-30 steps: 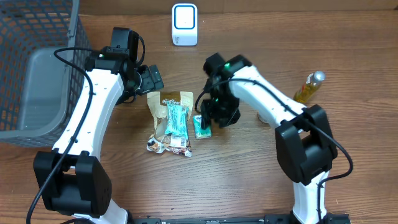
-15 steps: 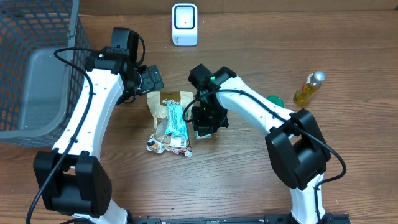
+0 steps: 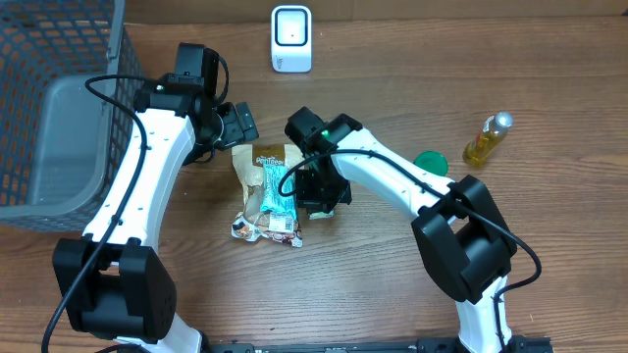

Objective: Scan the item barcode

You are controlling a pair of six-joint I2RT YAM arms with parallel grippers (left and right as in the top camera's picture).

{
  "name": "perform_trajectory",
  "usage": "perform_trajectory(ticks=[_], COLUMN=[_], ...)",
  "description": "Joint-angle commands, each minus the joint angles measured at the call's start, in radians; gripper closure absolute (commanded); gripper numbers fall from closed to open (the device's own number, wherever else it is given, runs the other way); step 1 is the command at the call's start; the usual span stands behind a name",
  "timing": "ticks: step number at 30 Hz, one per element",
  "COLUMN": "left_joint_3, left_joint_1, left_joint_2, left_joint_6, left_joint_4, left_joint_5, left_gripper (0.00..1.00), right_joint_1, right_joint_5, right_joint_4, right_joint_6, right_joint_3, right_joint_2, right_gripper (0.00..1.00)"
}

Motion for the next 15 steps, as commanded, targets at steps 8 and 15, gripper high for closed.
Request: perform_trajectory(ticks=[8,15], left_joint_3=[0.015,0.015], left_joint_1=[0.0,0.0], left_joint_2=[0.002,0.002], left_joint_6=[0.011,0.011], left_joint_4=[0.001,0.001], left_joint_5=[0.0,0.0], left_gripper=[0.0,0.0], right_joint_1=[0.001,0.001], right_joint_5=[0.049,0.129], right_joint_4=[0.074,0.059], right_joint_6=[0.011,0.01], right_joint_3=[-0.072,-0.101], right_joint_2=[-0.018,-0.018], right_gripper=[0.96,0.94])
